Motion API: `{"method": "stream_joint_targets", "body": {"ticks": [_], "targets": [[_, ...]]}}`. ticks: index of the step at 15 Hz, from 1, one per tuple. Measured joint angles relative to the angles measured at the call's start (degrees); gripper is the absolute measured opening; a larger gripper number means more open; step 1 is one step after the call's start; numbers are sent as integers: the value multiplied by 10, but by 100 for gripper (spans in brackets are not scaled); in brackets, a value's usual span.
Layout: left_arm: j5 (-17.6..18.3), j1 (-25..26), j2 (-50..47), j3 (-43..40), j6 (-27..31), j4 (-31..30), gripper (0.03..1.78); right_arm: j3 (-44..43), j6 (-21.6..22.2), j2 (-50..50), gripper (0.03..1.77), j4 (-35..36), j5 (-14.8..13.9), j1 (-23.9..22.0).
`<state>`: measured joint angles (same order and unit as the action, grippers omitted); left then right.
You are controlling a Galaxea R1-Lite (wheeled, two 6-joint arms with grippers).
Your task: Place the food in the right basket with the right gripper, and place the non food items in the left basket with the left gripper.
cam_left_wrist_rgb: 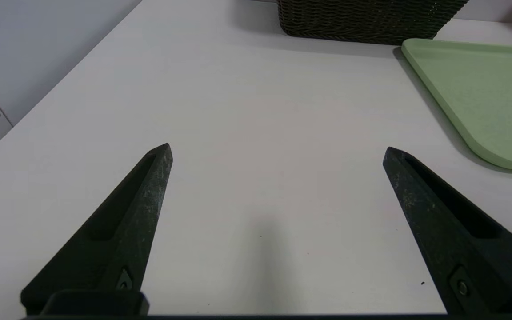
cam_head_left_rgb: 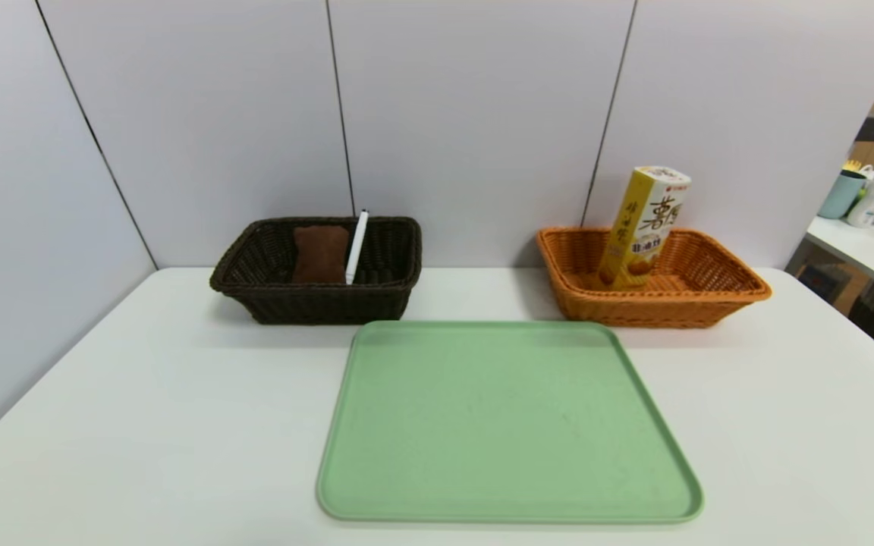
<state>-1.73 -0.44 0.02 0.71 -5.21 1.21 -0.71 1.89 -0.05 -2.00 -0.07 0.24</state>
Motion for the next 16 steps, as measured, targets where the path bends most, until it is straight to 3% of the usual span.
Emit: {"method": "stream_joint_targets", "body": {"ticks": [16], "targets": [[0,0,0,0,0,0,169,1,1,0,170,3,0,0]]}}
